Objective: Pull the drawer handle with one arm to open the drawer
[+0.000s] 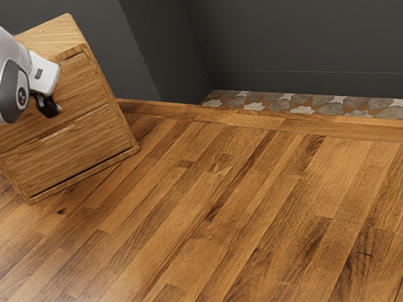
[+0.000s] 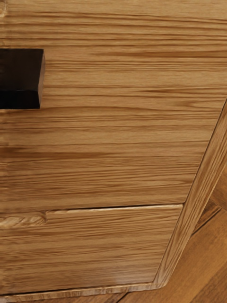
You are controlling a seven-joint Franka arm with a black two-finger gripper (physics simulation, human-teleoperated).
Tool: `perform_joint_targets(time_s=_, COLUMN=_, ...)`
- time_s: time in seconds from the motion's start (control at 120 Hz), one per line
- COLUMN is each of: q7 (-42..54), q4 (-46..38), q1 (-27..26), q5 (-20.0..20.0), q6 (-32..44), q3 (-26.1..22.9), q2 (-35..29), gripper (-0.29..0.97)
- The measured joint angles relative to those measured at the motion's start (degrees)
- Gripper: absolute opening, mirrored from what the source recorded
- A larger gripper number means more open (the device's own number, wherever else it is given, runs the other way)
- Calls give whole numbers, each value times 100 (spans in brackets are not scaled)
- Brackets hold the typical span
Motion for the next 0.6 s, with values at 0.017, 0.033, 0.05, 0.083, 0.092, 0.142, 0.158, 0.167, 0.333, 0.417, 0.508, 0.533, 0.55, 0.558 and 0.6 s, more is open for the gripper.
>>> perform_joint_targets(time_s=0.017, q7=2, q4=-26, q1=13, q5=-1, q6=11, q3=4, q2=-28, gripper=68)
perform_joint_targets(time_s=0.033, q7=4, q4=-46, q1=22, q5=0, q6=21, q3=6, q2=-49, gripper=68)
perform_joint_targets(time_s=0.05, q7=7, q4=-62, q1=28, q5=0, q6=30, q3=8, q2=-64, gripper=68)
perform_joint_targets(time_s=0.083, q7=11, q4=-106, q1=36, q5=0, q6=44, q3=10, q2=-84, gripper=68)
perform_joint_targets(time_s=0.092, q7=12, q4=-118, q1=39, q5=0, q6=48, q3=11, q2=-86, gripper=68)
perform_joint_targets(time_s=0.142, q7=17, q4=-191, q1=58, q5=-2, q6=65, q3=12, q2=-92, gripper=68)
perform_joint_targets(time_s=0.158, q7=19, q4=-214, q1=61, q5=-2, q6=67, q3=12, q2=-96, gripper=68)
perform_joint_targets(time_s=0.167, q7=20, q4=-227, q1=62, q5=-3, q6=68, q3=12, q2=-98, gripper=68)
perform_joint_targets(time_s=0.333, q7=39, q4=-404, q1=61, q5=3, q6=34, q3=4, q2=-111, gripper=69)
perform_joint_targets(time_s=0.417, q7=47, q4=-437, q1=62, q5=19, q6=0, q3=3, q2=-117, gripper=69)
perform_joint_targets(time_s=0.508, q7=55, q4=-476, q1=43, q5=13, q6=-31, q3=0, q2=-157, gripper=68)
perform_joint_targets(time_s=0.533, q7=57, q4=-488, q1=37, q5=10, q6=-38, q3=-3, q2=-165, gripper=67)
perform_joint_targets(time_s=0.55, q7=58, q4=-508, q1=32, q5=12, q6=-42, q3=-7, q2=-186, gripper=66)
perform_joint_targets(time_s=0.558, q7=59, q4=-530, q1=29, q5=14, q6=-43, q3=-10, q2=-208, gripper=65)
perform_joint_targets(time_s=0.6, q7=61, q4=-640, q1=17, q5=27, q6=-47, q3=-28, q2=-311, gripper=63)
